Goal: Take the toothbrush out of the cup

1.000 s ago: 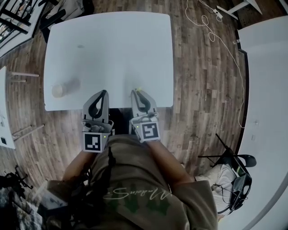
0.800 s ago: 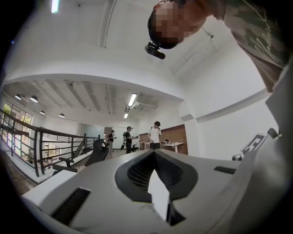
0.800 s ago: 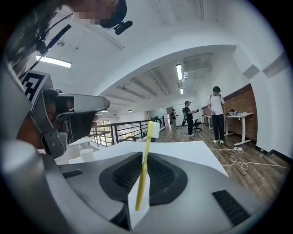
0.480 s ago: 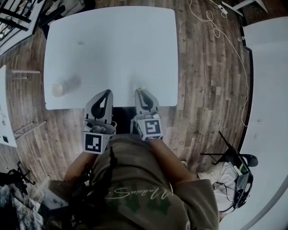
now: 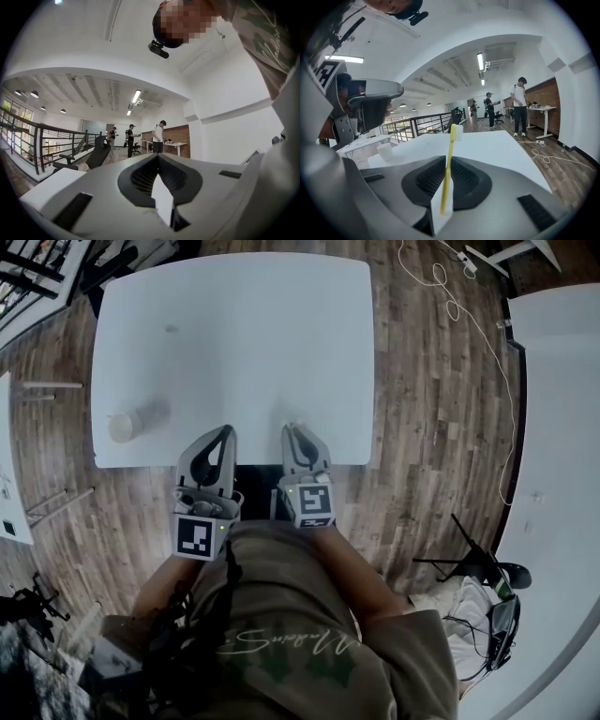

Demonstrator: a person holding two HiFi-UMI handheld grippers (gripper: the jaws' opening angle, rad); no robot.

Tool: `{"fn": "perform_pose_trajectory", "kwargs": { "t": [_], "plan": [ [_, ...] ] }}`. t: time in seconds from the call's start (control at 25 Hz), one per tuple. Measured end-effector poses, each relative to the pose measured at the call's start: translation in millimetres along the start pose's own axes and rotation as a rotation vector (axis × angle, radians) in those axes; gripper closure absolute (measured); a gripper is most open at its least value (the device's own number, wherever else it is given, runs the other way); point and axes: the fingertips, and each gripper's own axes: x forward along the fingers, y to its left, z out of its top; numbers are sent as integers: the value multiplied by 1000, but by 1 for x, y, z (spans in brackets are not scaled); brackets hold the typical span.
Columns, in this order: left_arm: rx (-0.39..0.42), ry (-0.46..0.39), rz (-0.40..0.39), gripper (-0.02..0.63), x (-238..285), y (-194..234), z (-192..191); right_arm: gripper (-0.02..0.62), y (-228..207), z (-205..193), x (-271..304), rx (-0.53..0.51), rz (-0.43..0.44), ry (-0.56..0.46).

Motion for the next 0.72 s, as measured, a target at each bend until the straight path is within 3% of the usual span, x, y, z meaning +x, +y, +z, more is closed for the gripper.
{"fn": "perform_pose_trajectory", "kwargs": {
  "t": [0.24,0.72],
  "plan": [
    [-22,28,7,595,-5,8,2,555,2,-6,10,-13,-1,61],
    [-42,16,19,595,-9,16,-6,558,-17,-50,44,73,-63,205]
  ]
}}
